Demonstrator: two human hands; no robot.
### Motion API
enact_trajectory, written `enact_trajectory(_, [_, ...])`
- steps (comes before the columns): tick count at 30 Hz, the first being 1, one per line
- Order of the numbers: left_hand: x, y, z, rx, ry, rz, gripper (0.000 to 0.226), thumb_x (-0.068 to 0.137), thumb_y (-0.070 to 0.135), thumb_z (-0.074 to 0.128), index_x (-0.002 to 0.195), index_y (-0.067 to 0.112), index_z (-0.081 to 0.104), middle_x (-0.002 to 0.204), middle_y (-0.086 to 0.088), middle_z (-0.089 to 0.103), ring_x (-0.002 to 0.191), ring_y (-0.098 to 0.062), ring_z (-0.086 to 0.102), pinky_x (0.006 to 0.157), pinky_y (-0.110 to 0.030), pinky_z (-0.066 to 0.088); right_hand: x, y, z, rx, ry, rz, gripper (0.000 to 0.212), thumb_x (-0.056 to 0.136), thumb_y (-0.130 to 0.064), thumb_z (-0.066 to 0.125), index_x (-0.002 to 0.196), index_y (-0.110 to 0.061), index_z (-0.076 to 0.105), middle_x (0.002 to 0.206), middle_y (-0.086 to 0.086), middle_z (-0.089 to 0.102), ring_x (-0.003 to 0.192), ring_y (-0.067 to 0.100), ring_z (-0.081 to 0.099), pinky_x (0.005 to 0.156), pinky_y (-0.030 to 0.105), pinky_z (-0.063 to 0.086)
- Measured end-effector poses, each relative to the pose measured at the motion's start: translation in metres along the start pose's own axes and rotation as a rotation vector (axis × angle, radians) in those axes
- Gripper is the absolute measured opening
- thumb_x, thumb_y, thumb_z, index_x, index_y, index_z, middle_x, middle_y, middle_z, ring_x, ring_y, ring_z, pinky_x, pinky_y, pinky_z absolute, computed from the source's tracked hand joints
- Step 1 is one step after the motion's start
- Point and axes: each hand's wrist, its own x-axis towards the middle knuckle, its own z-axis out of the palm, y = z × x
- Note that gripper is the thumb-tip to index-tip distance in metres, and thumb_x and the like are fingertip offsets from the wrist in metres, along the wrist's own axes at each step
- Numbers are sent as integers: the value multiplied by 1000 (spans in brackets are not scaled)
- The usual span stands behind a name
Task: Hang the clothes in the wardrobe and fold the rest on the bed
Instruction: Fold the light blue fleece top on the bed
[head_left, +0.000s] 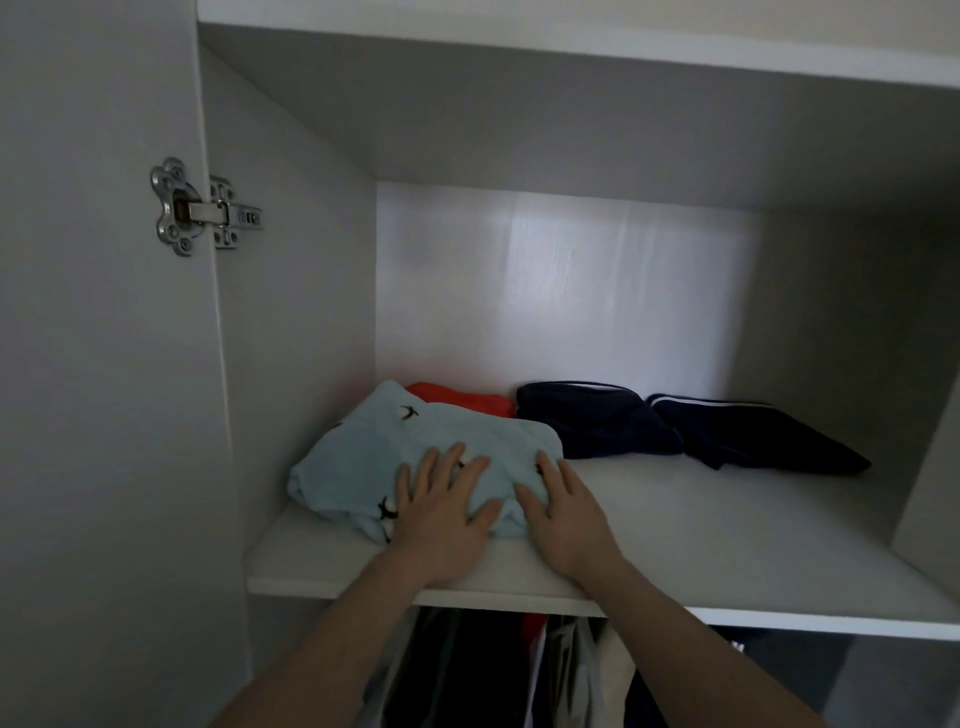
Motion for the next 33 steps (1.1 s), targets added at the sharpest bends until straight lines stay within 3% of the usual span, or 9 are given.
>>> enact_trajectory(4, [5,4,-10,-4,-108,-51,67,99,69,28,159,48,8,170,13,-11,156,-19,-16,123,-50,-18,-18,-5,-7,-36,-109,69,65,108,-56,26,166,-32,7,172,6,13,156,26,22,124,45,22])
enact_trajectory(9, [-41,28,-15,-27,-147,-54,69,102,65,31,161,47,1,168,9,-24,154,-26,-25,123,-50,-18,-73,1,-40,-137,-241,23,69,110,-37,35,166,-24,-3,173,10,5,157,26,20,126,38,18])
enact_trajectory(13, [-110,66,-13,-132,-46,102,59,101,64,29,157,50,17,169,18,-12,155,-13,-19,122,-42,-21,-154,22,-78,94,-146,13,67,108,-32,51,163,-36,13,172,-7,5,152,11,26,124,29,22])
enact_trajectory(17, [-181,119,-6,-150,-30,274,56,98,66,23,152,52,24,165,28,-3,153,-4,-19,121,-36,-24,-252,48,-123,284,-5,97,68,104,-17,59,151,-51,23,162,-26,22,147,-10,23,121,15,21])
enact_trajectory(19, [-210,146,0,-259,-114,340,48,103,53,40,151,50,32,164,30,4,154,-2,-14,125,-39,-15,-303,61,-140,295,50,184,66,103,-16,60,147,-53,27,156,-28,30,140,-15,29,115,5,24])
enact_trajectory(23, [-266,193,22,-430,-259,464,44,97,52,44,141,48,46,157,33,24,150,4,11,125,-30,6,-411,90,-157,293,132,385,62,102,-19,60,154,-42,36,155,-32,33,140,-10,36,120,28,34])
enact_trajectory(27, [-315,235,55,-560,-471,592,36,97,33,63,131,40,58,149,29,39,142,3,31,116,-30,31,-514,92,-171,303,188,589,59,103,-29,59,149,-55,33,151,-39,31,136,-11,39,115,28,40])
enact_trajectory(29, [-337,261,73,-572,-592,710,38,96,27,69,128,43,58,147,25,43,140,1,36,115,-36,34,-559,86,-178,329,269,708,57,104,-27,58,147,-58,36,149,-37,35,133,-13,41,112,27,44])
enact_trajectory(33, [-367,319,103,-558,-795,966,37,100,37,61,135,46,53,152,32,31,147,4,22,120,-34,28,-636,62,-182,304,518,966,54,104,-25,57,145,-56,40,145,-36,42,129,-18,43,105,18,46])
